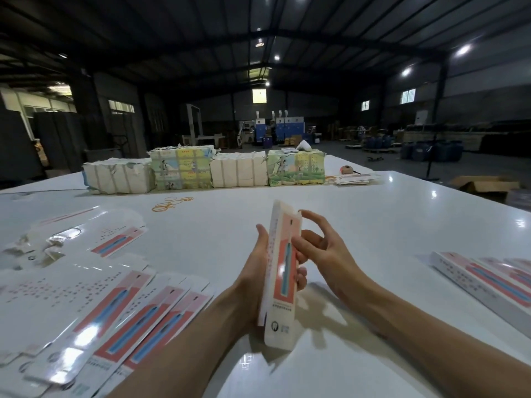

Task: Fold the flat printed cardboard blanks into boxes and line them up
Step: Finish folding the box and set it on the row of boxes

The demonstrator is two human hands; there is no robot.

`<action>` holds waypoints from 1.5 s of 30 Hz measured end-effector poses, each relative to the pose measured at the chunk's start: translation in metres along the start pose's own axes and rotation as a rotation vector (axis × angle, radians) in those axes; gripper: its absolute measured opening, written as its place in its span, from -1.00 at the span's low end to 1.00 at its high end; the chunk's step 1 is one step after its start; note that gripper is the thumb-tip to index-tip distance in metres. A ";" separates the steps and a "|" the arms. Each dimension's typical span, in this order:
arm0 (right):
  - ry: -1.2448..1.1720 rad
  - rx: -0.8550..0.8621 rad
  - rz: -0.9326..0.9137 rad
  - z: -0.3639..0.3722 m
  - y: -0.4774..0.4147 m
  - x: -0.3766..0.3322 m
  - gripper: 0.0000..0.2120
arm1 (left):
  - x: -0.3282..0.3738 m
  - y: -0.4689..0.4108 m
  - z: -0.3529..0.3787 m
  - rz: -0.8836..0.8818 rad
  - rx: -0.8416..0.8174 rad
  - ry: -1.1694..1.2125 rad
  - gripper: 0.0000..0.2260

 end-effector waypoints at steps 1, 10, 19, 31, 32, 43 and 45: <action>-0.025 0.007 0.007 -0.001 0.002 -0.002 -0.55 | 0.000 0.001 0.001 0.017 0.053 -0.054 -0.23; -0.056 -0.037 0.091 0.005 0.005 -0.003 -0.47 | 0.003 0.001 -0.011 0.128 0.398 -0.228 -0.55; 0.045 -0.016 0.014 -0.004 -0.002 0.001 -0.51 | 0.012 0.007 -0.007 0.522 0.481 -0.497 -0.72; 0.107 -0.039 -0.013 -0.013 -0.005 -0.007 -0.43 | 0.004 -0.001 0.007 0.381 0.219 -0.613 -0.05; 0.116 -0.042 -0.016 -0.012 -0.005 -0.008 -0.43 | 0.005 -0.002 0.006 0.357 0.219 -0.584 -0.07; 0.188 -0.084 0.051 -0.011 -0.002 -0.001 -0.77 | -0.006 -0.003 0.002 0.131 0.239 -0.514 -0.17; 0.154 0.037 0.044 -0.016 -0.002 0.003 -0.75 | -0.006 -0.003 -0.001 0.107 0.244 -0.524 -0.19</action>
Point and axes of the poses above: each hand's wrist, its own y-axis away from the middle knuckle, its own z-axis out of the palm, x = y × z, the point moved 3 cm from there along -y, towards the middle knuckle, and after that the axes turned 14 degrees about -z, right-handed, at the moved point
